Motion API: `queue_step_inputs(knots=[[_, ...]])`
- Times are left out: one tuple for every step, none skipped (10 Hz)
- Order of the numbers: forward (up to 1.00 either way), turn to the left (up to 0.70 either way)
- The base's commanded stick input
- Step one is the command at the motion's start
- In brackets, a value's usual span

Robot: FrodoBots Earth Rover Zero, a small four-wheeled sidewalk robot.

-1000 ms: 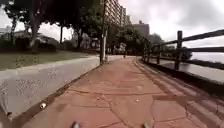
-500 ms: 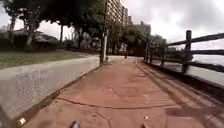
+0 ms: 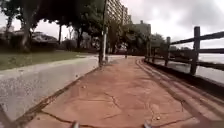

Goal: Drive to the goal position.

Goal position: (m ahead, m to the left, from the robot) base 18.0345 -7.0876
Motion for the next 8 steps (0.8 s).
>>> queue_step_inputs(knots=[[0.70, -0.35], [0.70, -0.35], [0.70, -0.35], [0.70, -0.35], [0.70, -0.20], [0.70, 0.00], [0.70, 0.00], [0.70, 0.00]])
